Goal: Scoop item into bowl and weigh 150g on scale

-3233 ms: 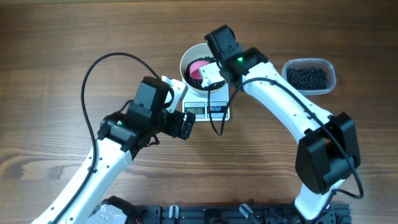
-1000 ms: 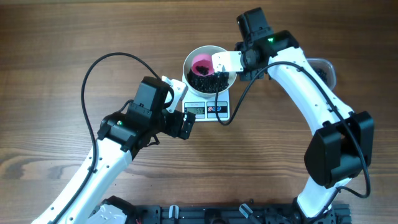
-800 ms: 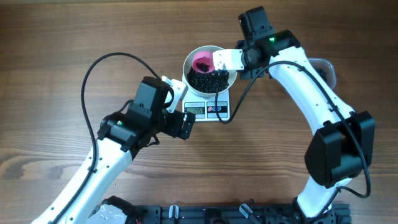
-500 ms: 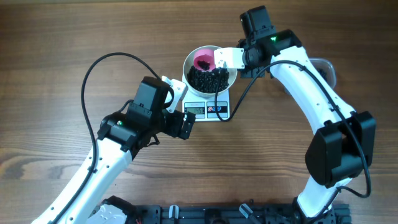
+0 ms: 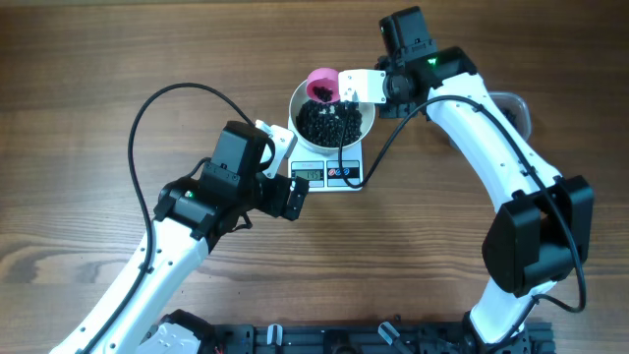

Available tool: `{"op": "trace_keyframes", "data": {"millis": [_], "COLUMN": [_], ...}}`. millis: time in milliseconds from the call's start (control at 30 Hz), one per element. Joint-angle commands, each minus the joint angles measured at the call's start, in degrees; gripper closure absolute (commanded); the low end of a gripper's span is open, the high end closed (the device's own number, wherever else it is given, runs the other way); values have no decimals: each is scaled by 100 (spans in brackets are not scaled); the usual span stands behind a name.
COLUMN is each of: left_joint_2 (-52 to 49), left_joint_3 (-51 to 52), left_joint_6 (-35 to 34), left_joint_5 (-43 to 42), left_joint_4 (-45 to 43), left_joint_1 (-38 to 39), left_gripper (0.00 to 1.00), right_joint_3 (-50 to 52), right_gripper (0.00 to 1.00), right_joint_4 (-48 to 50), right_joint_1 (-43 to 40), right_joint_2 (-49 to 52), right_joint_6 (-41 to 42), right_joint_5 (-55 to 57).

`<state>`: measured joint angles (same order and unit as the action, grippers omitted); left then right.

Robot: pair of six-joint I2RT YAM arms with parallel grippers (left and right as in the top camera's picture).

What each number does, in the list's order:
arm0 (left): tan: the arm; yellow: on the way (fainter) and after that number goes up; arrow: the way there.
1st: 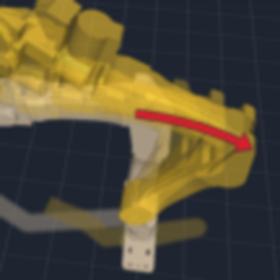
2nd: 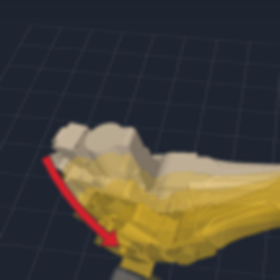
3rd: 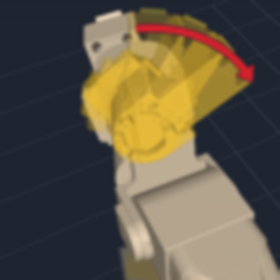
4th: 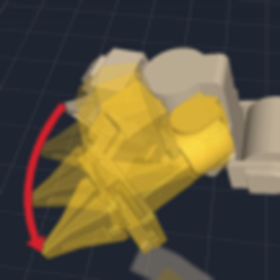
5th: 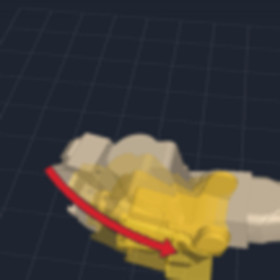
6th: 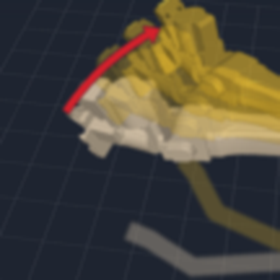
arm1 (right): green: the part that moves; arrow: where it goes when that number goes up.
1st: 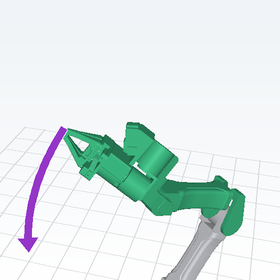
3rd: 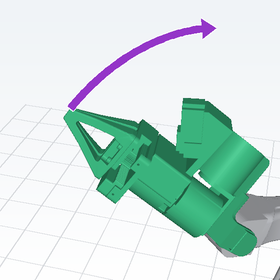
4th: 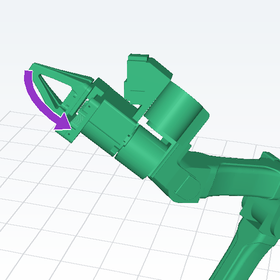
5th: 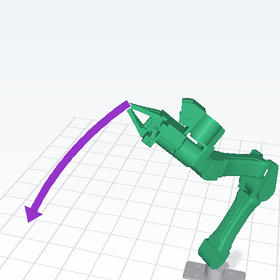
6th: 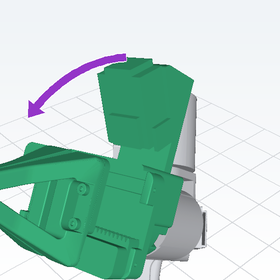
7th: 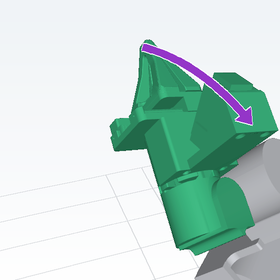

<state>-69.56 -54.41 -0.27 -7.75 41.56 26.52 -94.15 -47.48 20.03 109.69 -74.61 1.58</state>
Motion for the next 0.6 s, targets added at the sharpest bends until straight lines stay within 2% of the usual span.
{"op": "trace_keyframes", "data": {"millis": [0,133,267,567], "left_joint_2": [-22,-22,-22,-22], "left_joint_3": [-105,-105,-105,-105], "left_joint_6": [-15,-15,-15,-15], "left_joint_5": [33,31,33,33], "left_joint_4": [-15,-15,-15,-15], "left_joint_1": [26,26,26,26], "left_gripper": [0,0,0,0], "right_joint_3": [-144,-144,-142,-142], "right_gripper": [96,96,96,96], "right_joint_4": [24,15,-39,85], "right_joint_1": [-17,-17,4,70], "right_joint_2": [13,13,13,13], "right_joint_6": [-44,-46,-658,-640], "right_joint_5": [203,221,439,634]}}
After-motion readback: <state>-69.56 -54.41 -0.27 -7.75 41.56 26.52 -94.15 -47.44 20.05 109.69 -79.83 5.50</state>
